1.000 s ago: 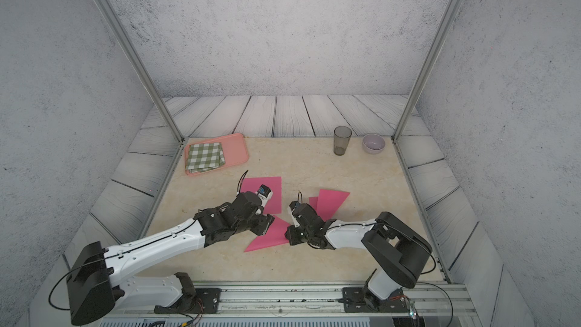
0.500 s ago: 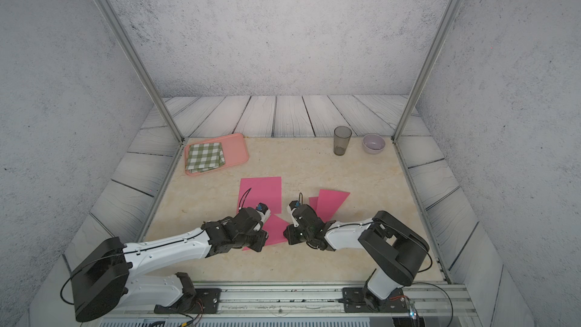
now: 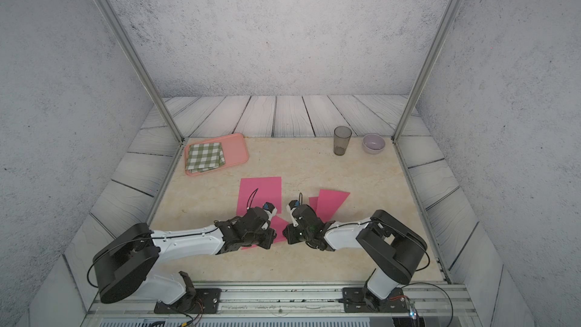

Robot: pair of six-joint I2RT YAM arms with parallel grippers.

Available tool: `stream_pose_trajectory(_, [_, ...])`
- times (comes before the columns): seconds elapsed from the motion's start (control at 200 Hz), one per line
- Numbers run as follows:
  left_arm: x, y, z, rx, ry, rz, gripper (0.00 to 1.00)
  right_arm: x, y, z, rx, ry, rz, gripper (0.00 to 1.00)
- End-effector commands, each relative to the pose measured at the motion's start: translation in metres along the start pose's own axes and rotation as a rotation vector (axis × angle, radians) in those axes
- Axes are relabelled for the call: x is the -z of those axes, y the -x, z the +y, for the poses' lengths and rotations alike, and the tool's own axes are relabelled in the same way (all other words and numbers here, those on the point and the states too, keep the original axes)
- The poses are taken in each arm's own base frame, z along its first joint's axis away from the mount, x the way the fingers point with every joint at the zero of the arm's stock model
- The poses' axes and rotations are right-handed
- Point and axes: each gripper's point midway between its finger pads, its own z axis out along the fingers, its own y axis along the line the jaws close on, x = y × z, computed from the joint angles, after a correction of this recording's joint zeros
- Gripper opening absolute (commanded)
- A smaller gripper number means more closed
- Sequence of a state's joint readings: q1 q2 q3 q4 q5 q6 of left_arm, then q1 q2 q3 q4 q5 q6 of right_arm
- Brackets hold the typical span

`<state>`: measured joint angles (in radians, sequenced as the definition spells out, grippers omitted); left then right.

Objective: Fold the square paper diagonally
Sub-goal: Fold the paper at the center of the board.

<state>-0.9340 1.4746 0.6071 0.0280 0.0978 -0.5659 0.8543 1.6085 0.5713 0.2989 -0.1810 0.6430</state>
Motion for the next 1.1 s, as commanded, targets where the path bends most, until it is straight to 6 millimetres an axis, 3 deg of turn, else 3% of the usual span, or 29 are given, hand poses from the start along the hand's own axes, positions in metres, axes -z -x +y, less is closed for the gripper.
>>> stream_pose_trajectory(0.0, [-0.007, 0.004, -0.007, -0.005, -0.02, -0.006, 0.0, -0.003, -0.055, -0.047, -0.023, -0.169, 0.164, 0.19])
stream_pose_trajectory(0.34, [-0.01, -0.026, 0.017, -0.005, 0.048, 0.05, 0.0, -0.002, -0.061, -0.055, -0.038, -0.198, 0.172, 0.18])
stream_pose_trajectory(0.621, [0.02, -0.049, 0.049, -0.013, 0.176, 0.072, 0.0, 0.0, -0.065, -0.061, -0.063, -0.226, 0.177, 0.16])
stream_pose_trajectory(0.846, [0.042, -0.053, 0.079, 0.062, 0.321, 0.015, 0.0, 0.002, -0.069, -0.068, -0.071, -0.254, 0.179, 0.16])
stream_pose_trajectory(1.096, [0.055, -0.06, 0.093, 0.114, 0.388, 0.004, 0.0, 0.004, -0.072, -0.072, -0.07, -0.269, 0.186, 0.16])
